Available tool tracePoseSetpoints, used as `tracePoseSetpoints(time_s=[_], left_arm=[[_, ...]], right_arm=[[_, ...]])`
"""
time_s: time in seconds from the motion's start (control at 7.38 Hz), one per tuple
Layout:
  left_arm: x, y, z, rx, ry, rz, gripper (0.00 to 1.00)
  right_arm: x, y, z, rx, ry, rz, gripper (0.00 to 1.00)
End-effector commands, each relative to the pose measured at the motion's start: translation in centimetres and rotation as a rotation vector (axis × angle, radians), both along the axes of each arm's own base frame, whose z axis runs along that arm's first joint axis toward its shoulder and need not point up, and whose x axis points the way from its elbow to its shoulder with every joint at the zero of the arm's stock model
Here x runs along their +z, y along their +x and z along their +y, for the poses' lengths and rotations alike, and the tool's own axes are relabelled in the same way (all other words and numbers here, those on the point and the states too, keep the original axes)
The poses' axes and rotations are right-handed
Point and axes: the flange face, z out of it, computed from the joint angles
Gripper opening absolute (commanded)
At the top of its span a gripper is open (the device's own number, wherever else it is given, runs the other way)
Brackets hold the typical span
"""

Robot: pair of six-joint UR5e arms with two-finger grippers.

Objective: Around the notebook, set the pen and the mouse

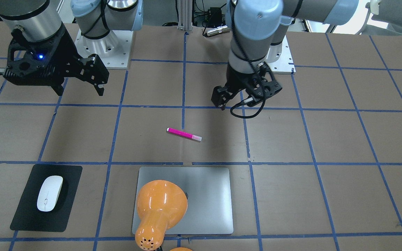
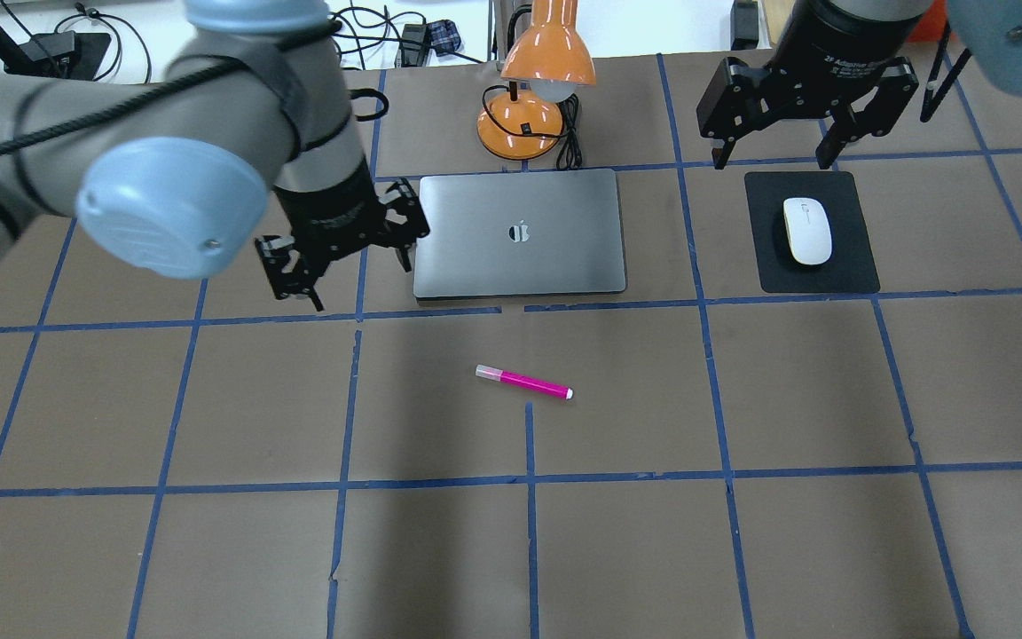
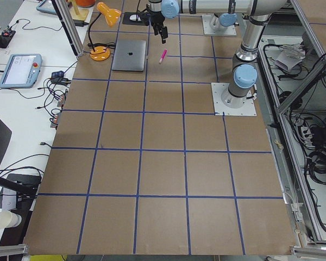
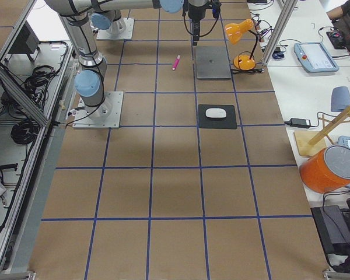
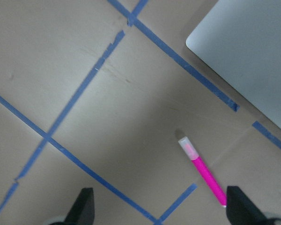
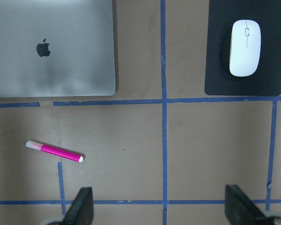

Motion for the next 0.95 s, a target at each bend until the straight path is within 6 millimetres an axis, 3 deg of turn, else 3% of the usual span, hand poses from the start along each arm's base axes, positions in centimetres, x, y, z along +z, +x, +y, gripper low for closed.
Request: tracePoseSetpoints(time_s=[0.0, 0.81], left_arm=[[4.36, 6.19, 0.73, -0.303, -0.054, 0.026, 1.00], [5.27, 6.84, 0.50, -0.305, -0.091, 0.022, 1.00]], right_arm=[[-0.14, 0.00, -0.04, 0.001, 0.003, 0.000, 1.00], [-0.31, 0.07, -0.17, -0.048, -0.007, -0.007, 1.00]])
